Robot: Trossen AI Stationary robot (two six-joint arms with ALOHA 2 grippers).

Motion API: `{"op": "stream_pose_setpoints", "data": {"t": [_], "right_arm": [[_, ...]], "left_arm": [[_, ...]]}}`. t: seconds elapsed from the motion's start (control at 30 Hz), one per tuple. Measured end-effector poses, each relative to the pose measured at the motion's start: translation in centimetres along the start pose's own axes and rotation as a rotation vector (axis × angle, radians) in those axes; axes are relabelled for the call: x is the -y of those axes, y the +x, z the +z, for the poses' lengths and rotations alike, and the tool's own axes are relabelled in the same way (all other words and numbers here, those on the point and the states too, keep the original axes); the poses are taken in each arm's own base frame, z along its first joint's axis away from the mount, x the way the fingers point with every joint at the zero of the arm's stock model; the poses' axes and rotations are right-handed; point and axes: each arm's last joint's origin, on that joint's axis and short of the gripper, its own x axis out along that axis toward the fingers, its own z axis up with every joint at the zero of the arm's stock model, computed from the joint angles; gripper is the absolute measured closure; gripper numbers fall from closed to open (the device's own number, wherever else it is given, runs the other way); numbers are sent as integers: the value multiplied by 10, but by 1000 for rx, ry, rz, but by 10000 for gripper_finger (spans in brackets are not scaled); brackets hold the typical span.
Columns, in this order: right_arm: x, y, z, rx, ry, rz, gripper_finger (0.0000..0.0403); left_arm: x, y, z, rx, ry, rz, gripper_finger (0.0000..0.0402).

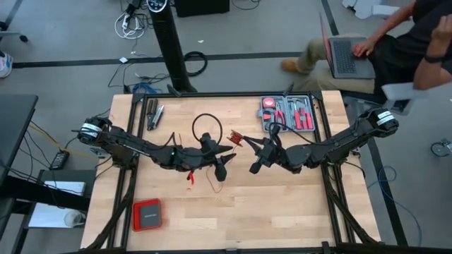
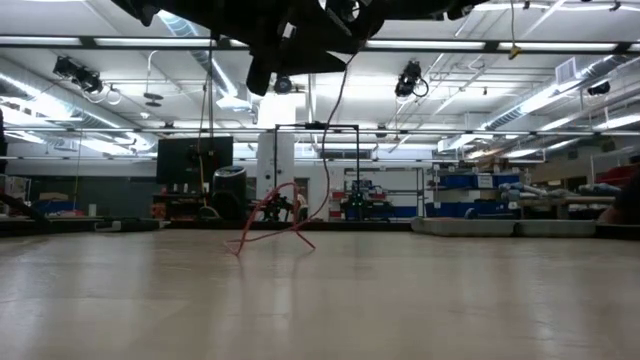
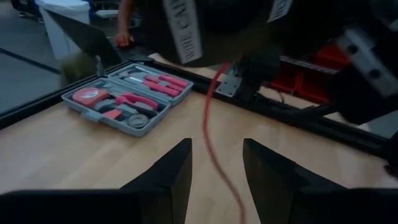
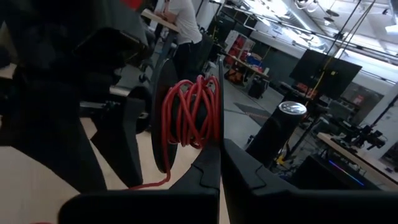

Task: Coil cords
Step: Uncoil the red cable wire from the black spool

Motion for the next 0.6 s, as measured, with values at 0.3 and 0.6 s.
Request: {"op": "stream_pose_setpoints", "data": {"t": [0.3, 0.6], "right_arm": [[-2, -2, 1, 5, -2, 13, 403], [-3, -3, 2, 13, 4, 20, 403]], "left_arm": [[-3, 1, -1, -7, 30, 41, 255], [-3, 1, -1, -7, 30, 42, 255]]}}
